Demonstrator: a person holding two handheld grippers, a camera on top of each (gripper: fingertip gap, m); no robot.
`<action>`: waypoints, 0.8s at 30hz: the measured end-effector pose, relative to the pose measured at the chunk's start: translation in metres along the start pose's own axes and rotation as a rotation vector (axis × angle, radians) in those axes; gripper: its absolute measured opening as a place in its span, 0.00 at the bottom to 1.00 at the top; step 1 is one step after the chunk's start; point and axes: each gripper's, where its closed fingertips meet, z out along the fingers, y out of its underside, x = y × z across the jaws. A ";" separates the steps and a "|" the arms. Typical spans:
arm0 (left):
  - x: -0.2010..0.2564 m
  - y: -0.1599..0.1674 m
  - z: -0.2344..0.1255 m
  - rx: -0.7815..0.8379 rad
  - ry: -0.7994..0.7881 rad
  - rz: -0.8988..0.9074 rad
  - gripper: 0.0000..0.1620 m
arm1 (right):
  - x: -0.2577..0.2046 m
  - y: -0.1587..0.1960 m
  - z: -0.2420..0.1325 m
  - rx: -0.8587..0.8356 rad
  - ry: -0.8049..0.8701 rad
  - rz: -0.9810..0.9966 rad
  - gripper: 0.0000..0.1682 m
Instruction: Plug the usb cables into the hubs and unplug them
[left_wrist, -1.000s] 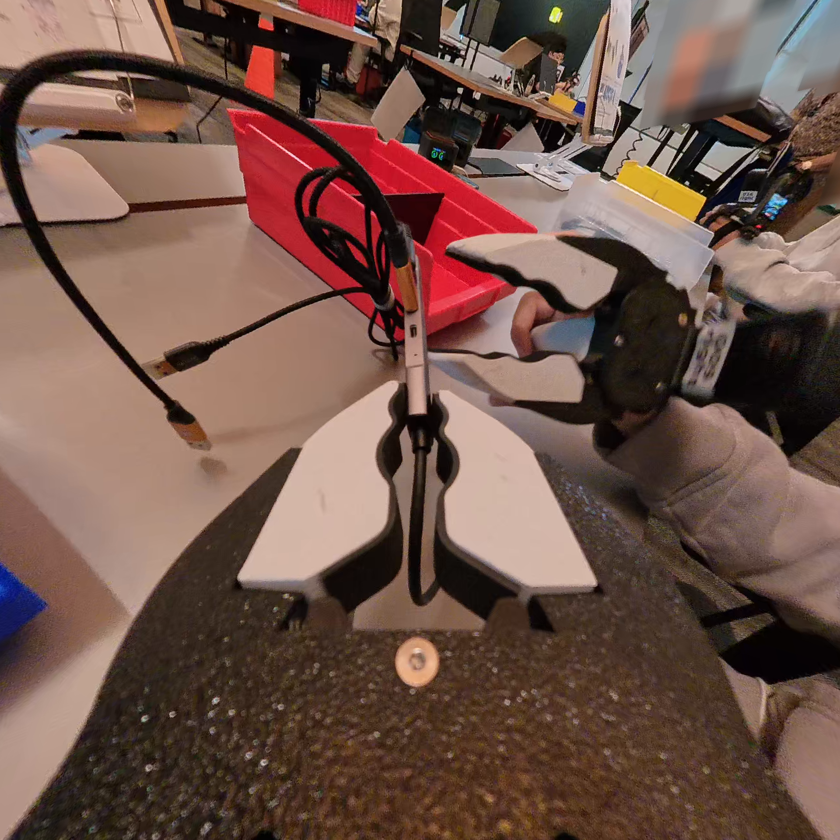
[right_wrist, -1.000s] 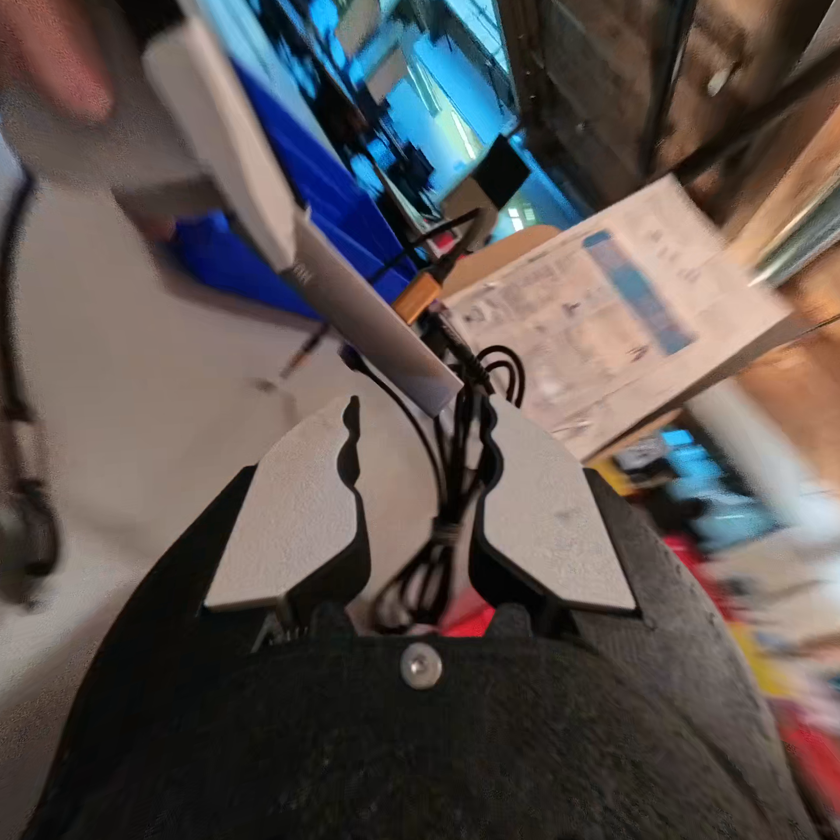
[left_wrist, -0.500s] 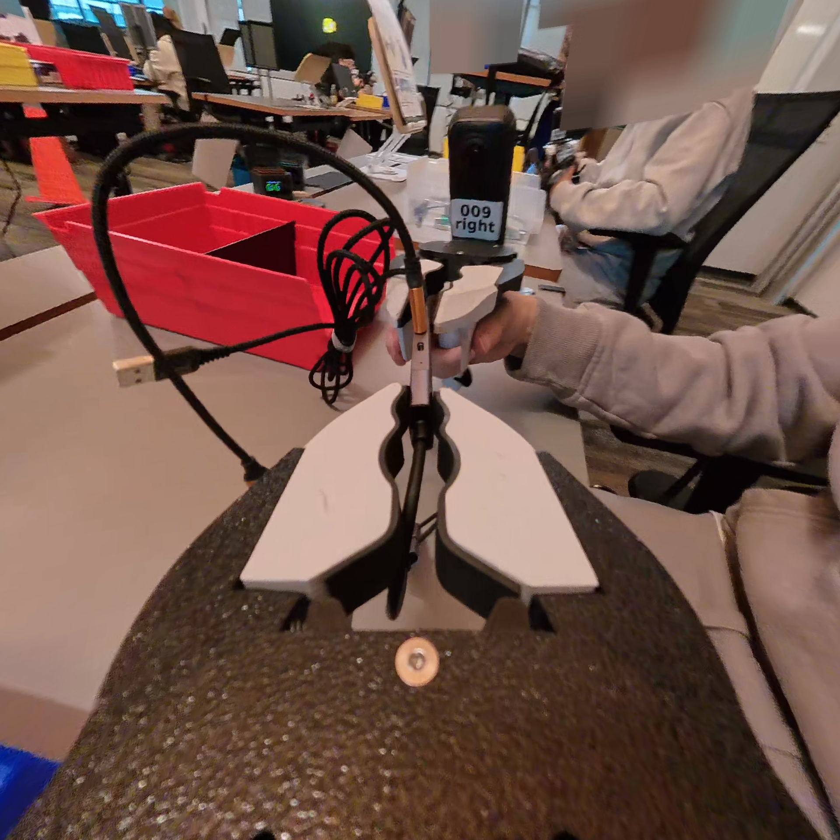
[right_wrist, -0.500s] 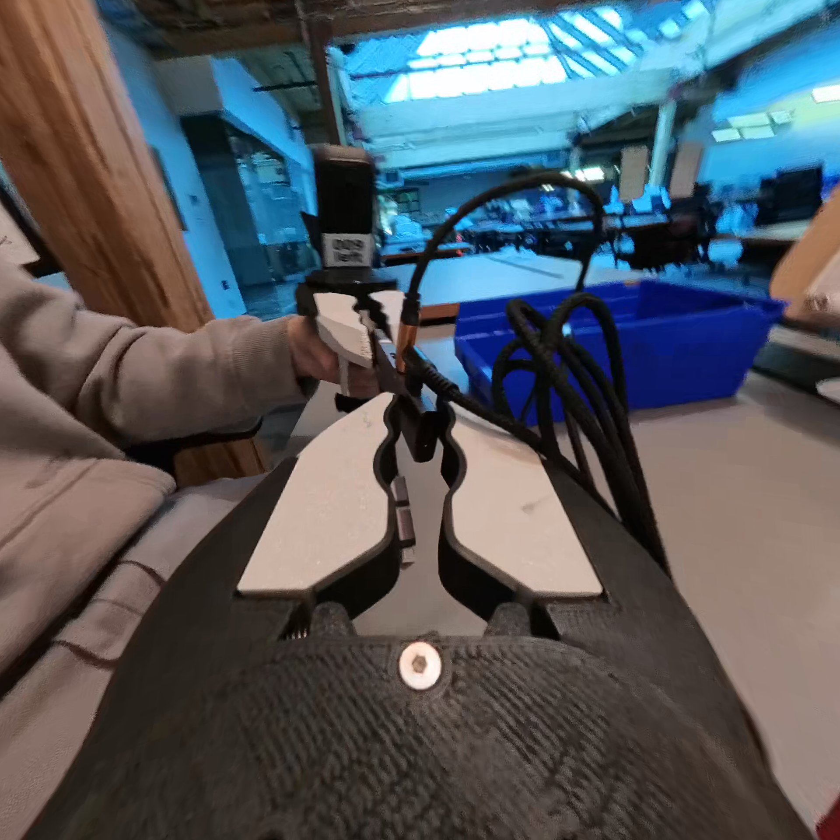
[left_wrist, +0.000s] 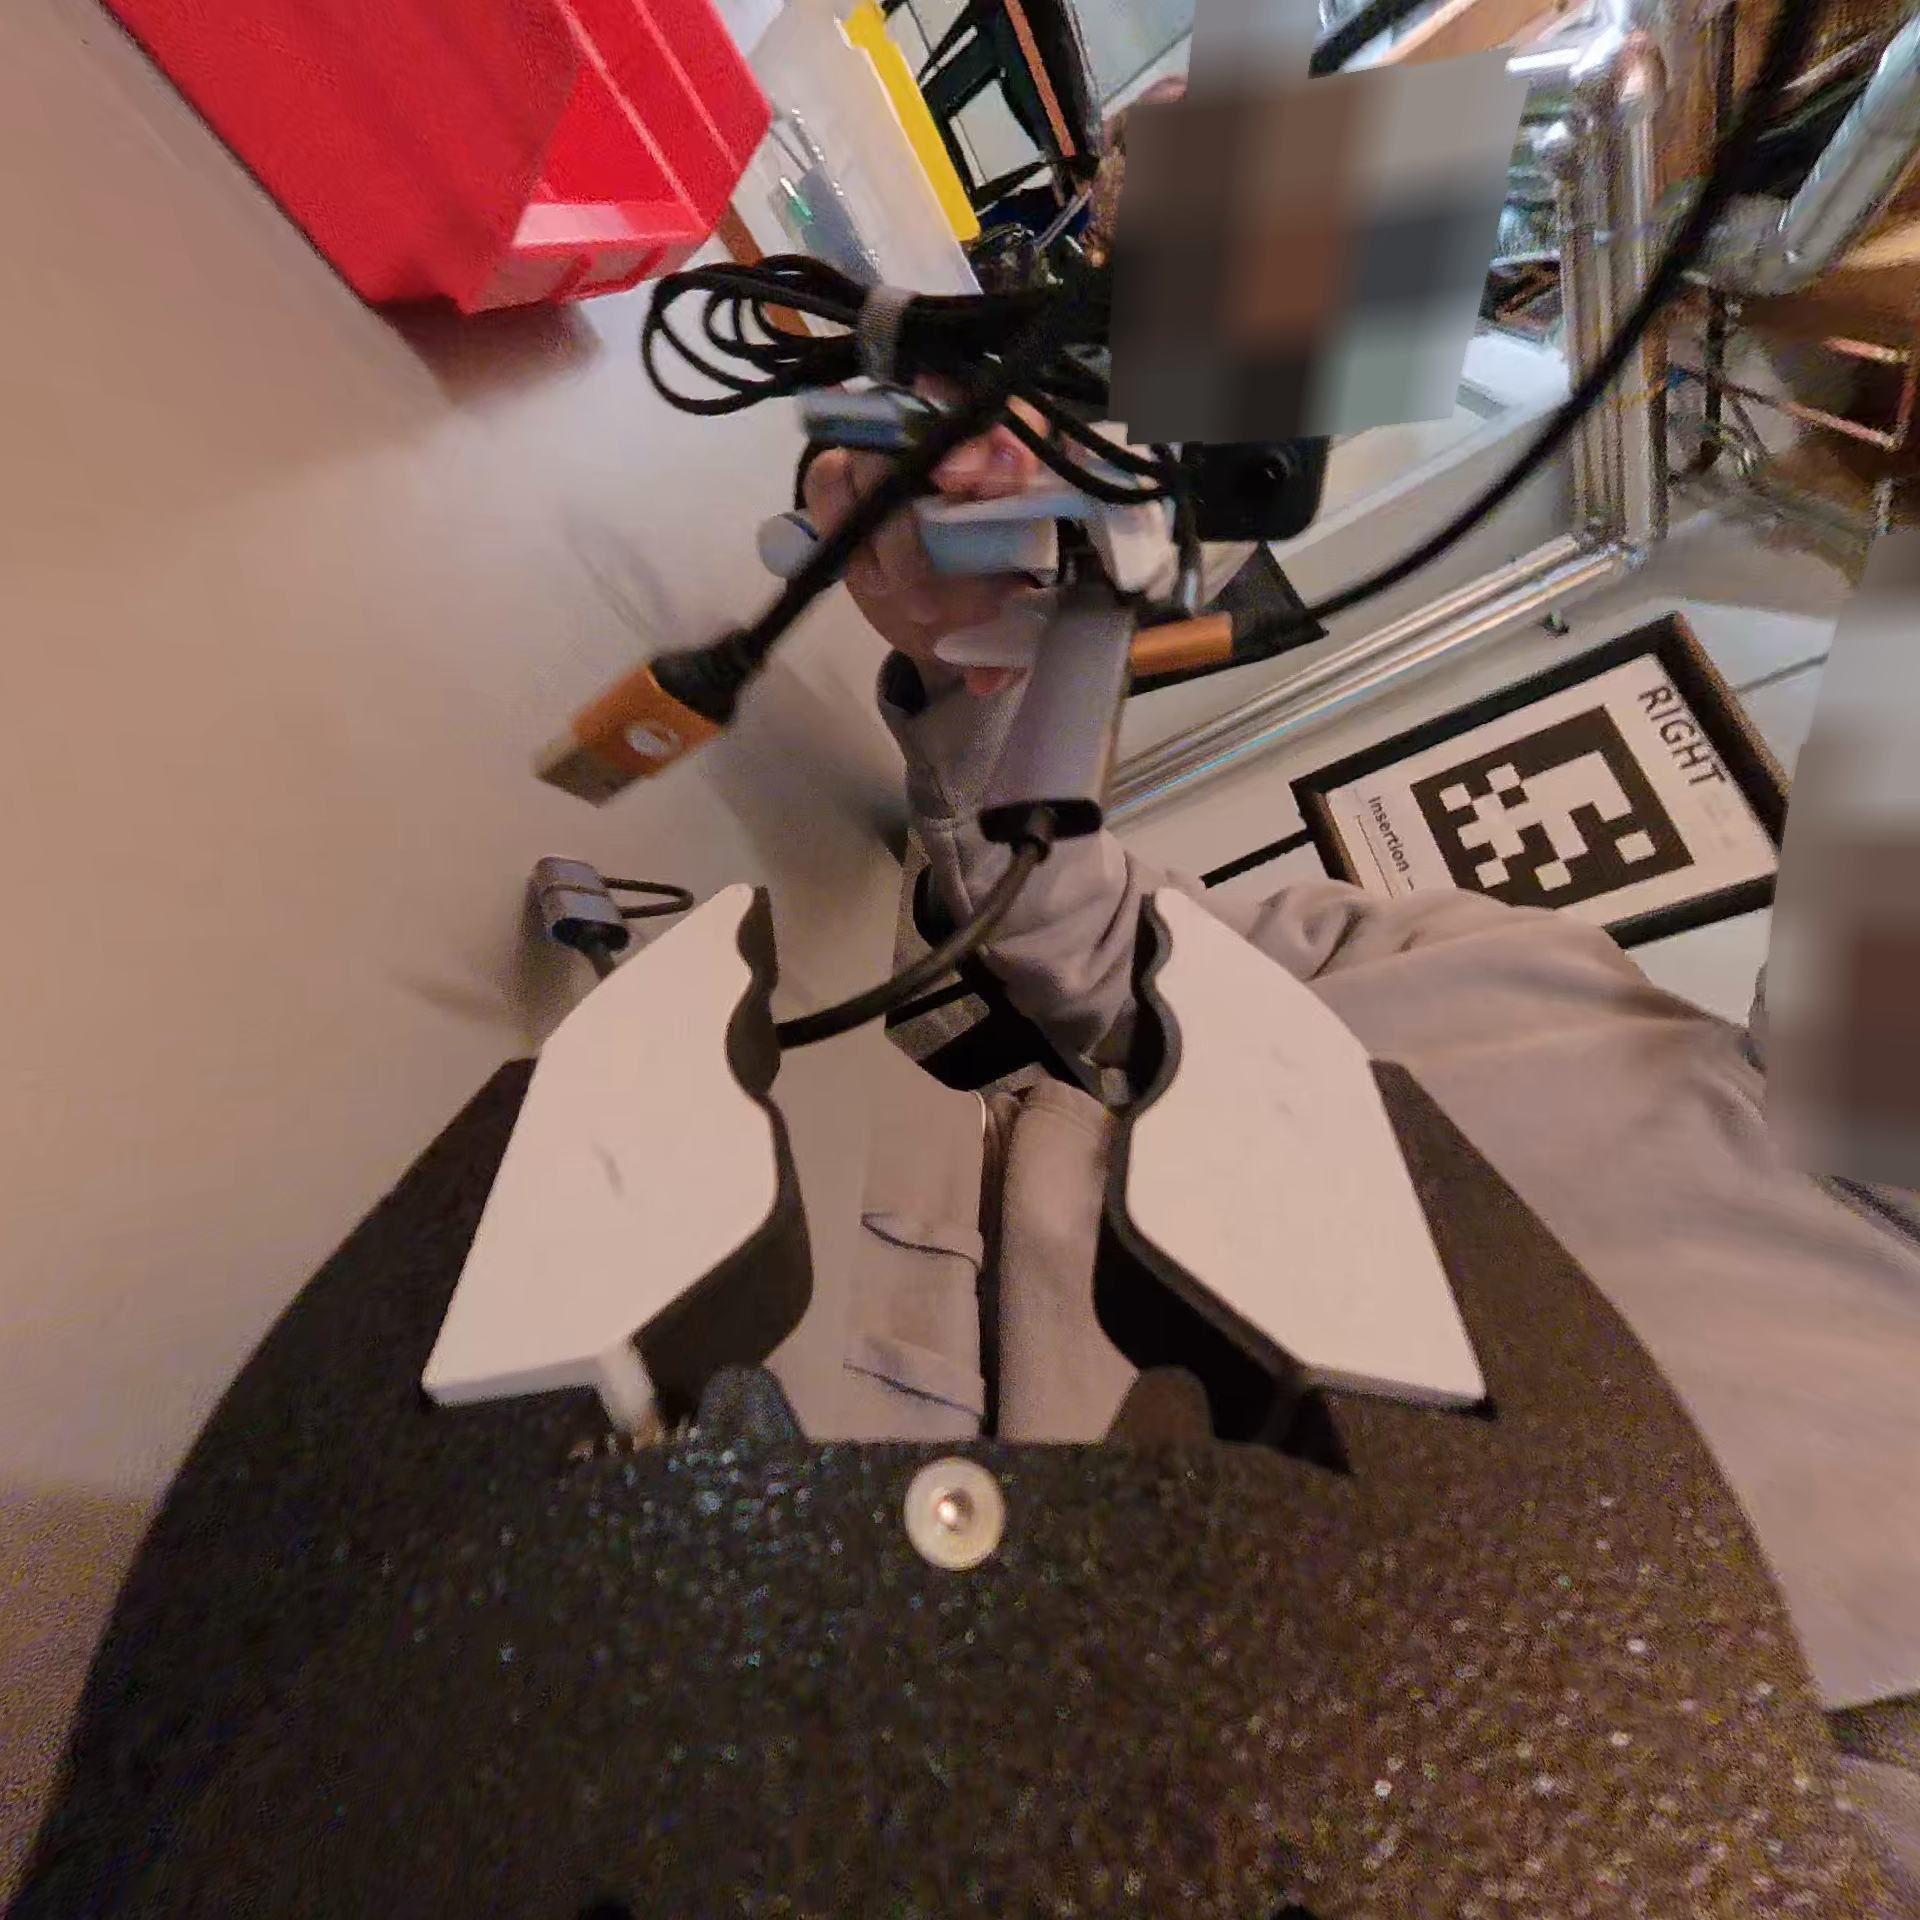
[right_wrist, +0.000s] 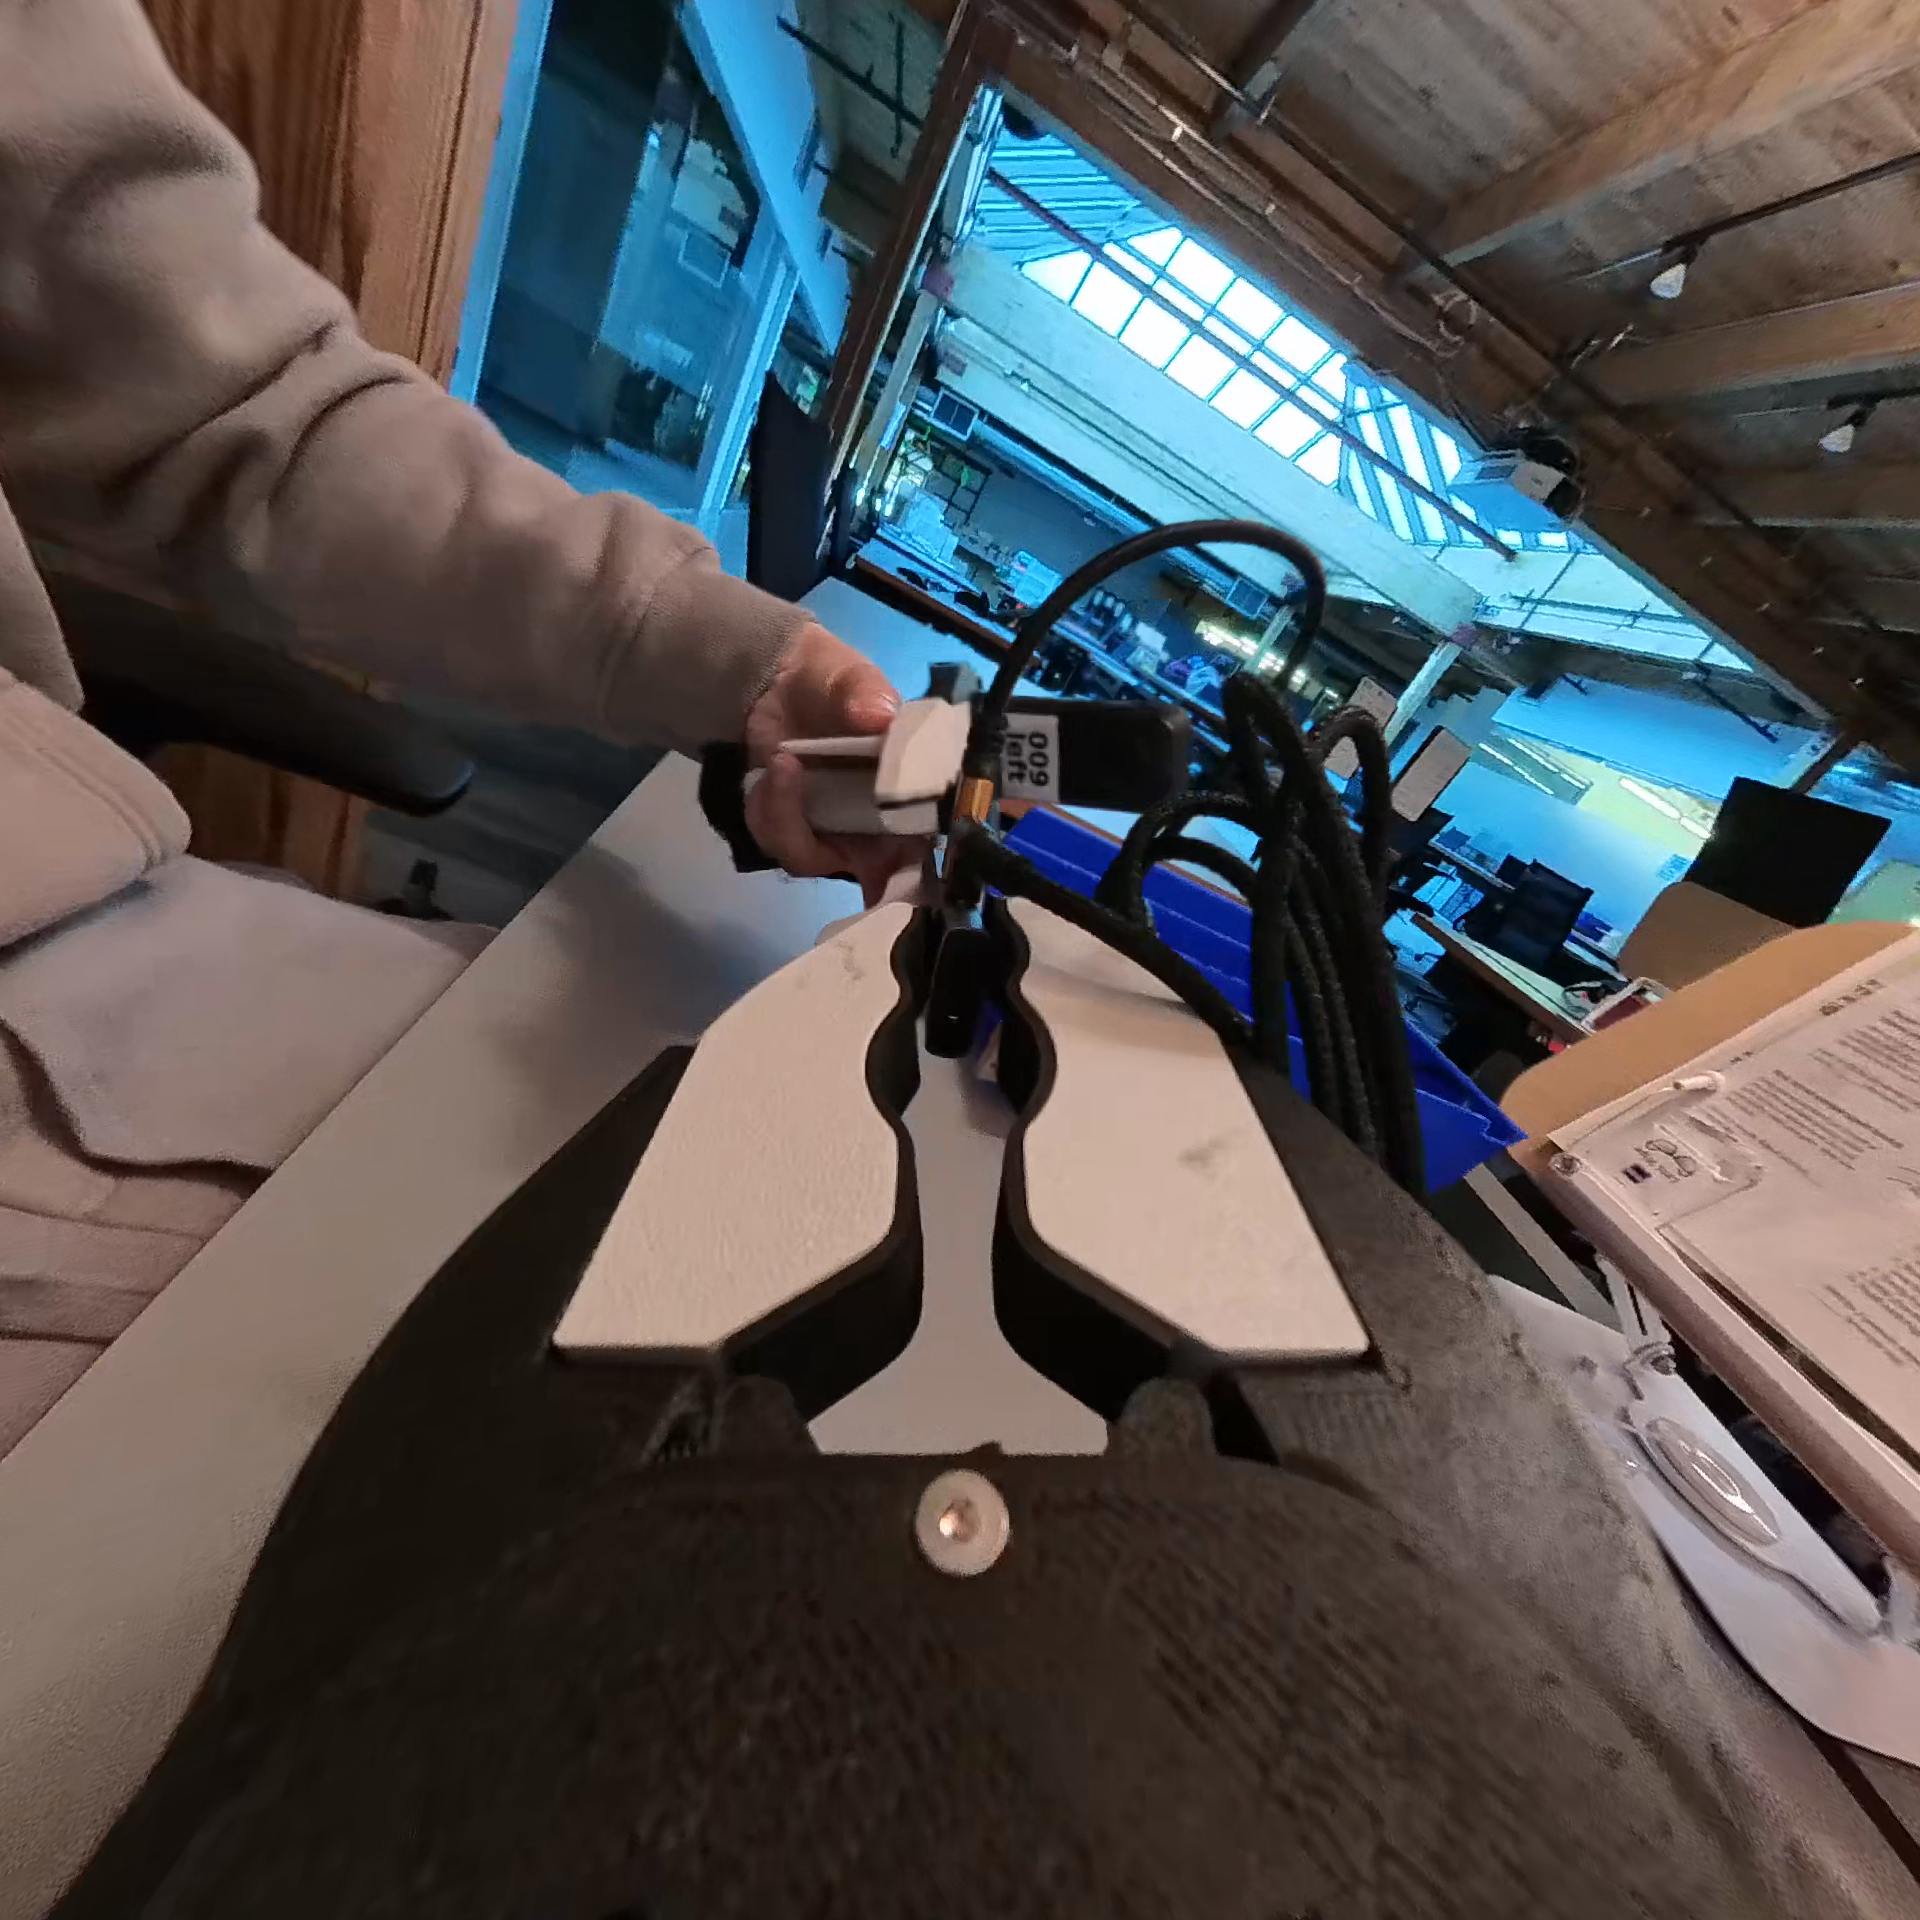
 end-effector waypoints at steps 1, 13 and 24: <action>-0.003 -0.001 0.001 -0.002 0.003 -0.011 0.42 | -0.002 0.001 0.003 -0.006 -0.011 -0.002 0.06; -0.015 -0.017 -0.001 0.000 -0.094 0.095 0.45 | -0.004 0.008 0.002 -0.010 -0.014 0.022 0.06; -0.015 0.009 0.024 -0.109 0.060 -0.059 0.37 | -0.008 0.006 0.007 0.006 -0.029 0.017 0.07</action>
